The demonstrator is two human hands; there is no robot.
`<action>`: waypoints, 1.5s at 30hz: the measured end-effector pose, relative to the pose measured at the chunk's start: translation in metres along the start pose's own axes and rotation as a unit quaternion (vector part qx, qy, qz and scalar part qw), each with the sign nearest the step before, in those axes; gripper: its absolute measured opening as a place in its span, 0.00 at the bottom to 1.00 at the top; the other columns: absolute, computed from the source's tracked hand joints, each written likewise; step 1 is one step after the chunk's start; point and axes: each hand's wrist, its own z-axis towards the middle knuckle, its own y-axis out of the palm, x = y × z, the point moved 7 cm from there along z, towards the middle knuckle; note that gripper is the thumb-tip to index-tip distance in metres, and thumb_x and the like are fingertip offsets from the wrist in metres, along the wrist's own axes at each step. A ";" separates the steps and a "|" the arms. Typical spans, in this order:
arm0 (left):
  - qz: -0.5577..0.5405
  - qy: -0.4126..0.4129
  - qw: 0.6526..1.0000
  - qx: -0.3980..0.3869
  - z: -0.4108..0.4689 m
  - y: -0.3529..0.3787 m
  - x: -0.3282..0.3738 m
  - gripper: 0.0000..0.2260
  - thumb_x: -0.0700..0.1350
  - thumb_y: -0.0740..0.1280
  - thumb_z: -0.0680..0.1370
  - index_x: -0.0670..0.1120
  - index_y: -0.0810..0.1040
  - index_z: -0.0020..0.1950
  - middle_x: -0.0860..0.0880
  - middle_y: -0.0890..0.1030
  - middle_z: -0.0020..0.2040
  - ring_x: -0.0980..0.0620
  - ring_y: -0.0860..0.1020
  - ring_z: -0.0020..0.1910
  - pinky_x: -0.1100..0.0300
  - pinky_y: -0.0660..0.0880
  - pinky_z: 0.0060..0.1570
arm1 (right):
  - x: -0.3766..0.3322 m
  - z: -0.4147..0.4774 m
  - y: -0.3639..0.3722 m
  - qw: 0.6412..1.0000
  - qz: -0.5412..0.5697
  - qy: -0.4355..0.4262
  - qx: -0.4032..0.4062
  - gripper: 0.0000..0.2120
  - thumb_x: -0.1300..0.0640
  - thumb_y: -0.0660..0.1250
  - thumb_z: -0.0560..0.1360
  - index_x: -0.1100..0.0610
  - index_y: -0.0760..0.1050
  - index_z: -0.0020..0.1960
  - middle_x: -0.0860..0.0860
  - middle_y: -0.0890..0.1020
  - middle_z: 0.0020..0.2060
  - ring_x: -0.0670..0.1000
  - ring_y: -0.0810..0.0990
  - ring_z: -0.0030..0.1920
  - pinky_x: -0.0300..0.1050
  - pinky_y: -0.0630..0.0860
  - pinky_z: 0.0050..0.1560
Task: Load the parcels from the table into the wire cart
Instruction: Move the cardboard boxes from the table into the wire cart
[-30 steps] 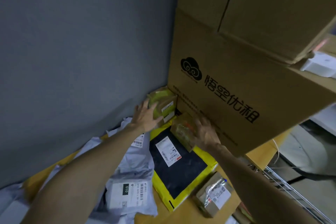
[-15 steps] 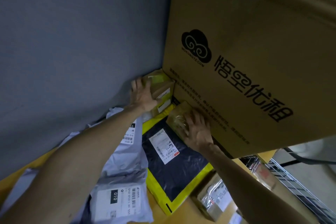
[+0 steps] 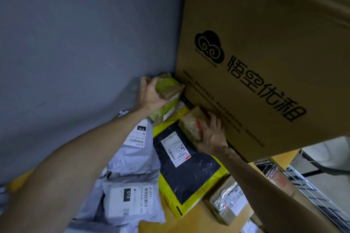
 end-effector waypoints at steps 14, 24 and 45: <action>-0.129 -0.171 0.976 -0.037 -0.092 -0.115 -0.035 0.21 0.46 0.82 0.61 0.52 0.83 0.52 0.53 0.82 0.47 0.53 0.79 0.49 0.68 0.72 0.41 | -0.049 -0.046 -0.024 0.997 -0.066 0.002 0.030 0.46 0.42 0.73 0.68 0.56 0.53 0.76 0.62 0.64 0.67 0.63 0.65 0.66 0.58 0.70 0.62; -0.203 -0.273 0.932 -0.126 -0.147 -0.063 -0.120 0.27 0.48 0.80 0.62 0.53 0.79 0.59 0.47 0.82 0.58 0.45 0.81 0.55 0.46 0.80 0.56 | -0.079 -0.087 0.035 0.993 0.004 -0.100 -0.054 0.42 0.31 0.53 0.70 0.52 0.57 0.77 0.57 0.69 0.65 0.62 0.68 0.66 0.60 0.68 0.61; 0.418 -0.134 0.883 -0.166 -0.189 -0.006 -0.019 0.44 0.69 0.61 0.76 0.39 0.57 0.79 0.39 0.37 0.79 0.35 0.41 0.78 0.36 0.60 0.69 | -0.035 -0.124 0.028 0.994 -0.016 -0.094 -0.061 0.41 0.38 0.65 0.68 0.47 0.56 0.78 0.50 0.49 0.80 0.53 0.48 0.79 0.65 0.60 0.69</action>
